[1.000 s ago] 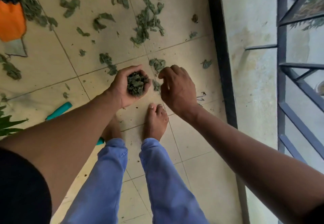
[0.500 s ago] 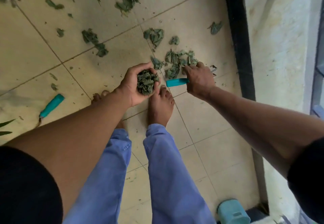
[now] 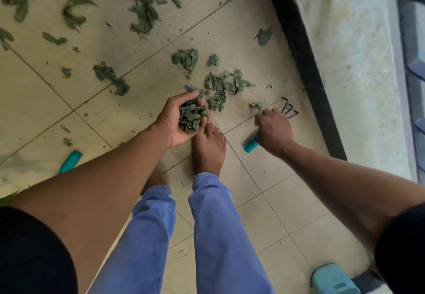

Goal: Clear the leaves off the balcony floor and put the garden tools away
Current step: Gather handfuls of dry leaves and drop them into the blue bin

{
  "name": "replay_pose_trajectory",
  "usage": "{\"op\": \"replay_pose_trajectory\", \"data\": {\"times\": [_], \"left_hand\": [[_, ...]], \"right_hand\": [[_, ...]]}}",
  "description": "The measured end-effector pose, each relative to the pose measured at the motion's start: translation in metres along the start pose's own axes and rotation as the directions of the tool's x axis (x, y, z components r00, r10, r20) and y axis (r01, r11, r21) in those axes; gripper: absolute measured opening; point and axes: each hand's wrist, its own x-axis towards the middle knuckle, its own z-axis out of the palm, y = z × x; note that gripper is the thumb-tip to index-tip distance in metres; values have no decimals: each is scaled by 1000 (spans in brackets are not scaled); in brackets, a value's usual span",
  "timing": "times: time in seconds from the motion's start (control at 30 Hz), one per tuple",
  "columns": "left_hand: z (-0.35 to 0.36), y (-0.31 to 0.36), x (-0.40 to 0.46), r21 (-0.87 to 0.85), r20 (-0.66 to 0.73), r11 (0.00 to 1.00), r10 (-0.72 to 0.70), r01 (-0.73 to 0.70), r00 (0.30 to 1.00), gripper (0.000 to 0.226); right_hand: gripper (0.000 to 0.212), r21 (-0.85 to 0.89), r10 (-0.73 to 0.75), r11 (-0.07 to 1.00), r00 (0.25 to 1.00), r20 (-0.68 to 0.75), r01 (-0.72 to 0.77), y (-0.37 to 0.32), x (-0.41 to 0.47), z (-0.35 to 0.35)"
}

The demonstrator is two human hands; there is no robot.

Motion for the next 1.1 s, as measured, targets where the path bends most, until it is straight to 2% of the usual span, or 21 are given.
{"op": "replay_pose_trajectory", "data": {"times": [0.1, 0.23, 0.37, 0.5, 0.6, 0.7, 0.77, 0.83, 0.9, 1.1], "left_hand": [[3, -4, 7, 29, 1, 1000, 7, -7, 1000, 28], [0, -6, 12, 29, 3, 999, 26, -26, 1000, 28], [-10, -4, 11, 24, 25, 999, 23, -24, 999, 23], [-20, -1, 6, 36, -5, 999, 33, -33, 999, 24], [-26, 2, 1, 53, -26, 998, 28, -27, 999, 27], [-32, 6, -3, 64, -43, 998, 25, -22, 999, 31], [-35, 7, -3, 72, -54, 997, 30, -26, 998, 31], [-38, 8, -3, 63, -47, 998, 29, -26, 998, 30], [-40, 9, -4, 48, -34, 999, 25, -23, 999, 30], [-46, 6, -7, 25, -9, 999, 27, -27, 1000, 30]], "right_hand": [[31, 405, 266, 895, 952, -151, -186, -9, 4, 9], [36, 624, 425, 744, 890, -164, -240, -21, 26, 12], [27, 691, 435, 685, 891, -131, -233, -34, 43, 4], [43, 777, 273, 627, 950, -150, -57, -59, 52, -10], [46, 688, 163, 724, 954, -252, 58, -75, 57, -20], [78, 375, 147, 927, 918, -368, 2, -80, 64, -30], [108, 244, 119, 969, 934, -336, -36, -80, 69, -33], [122, 182, 74, 983, 963, -258, -27, -82, 72, -32], [120, 132, 39, 991, 976, -214, -10, -87, 74, -28], [82, 141, -25, 989, 981, -190, 53, -103, 72, -27]]}}
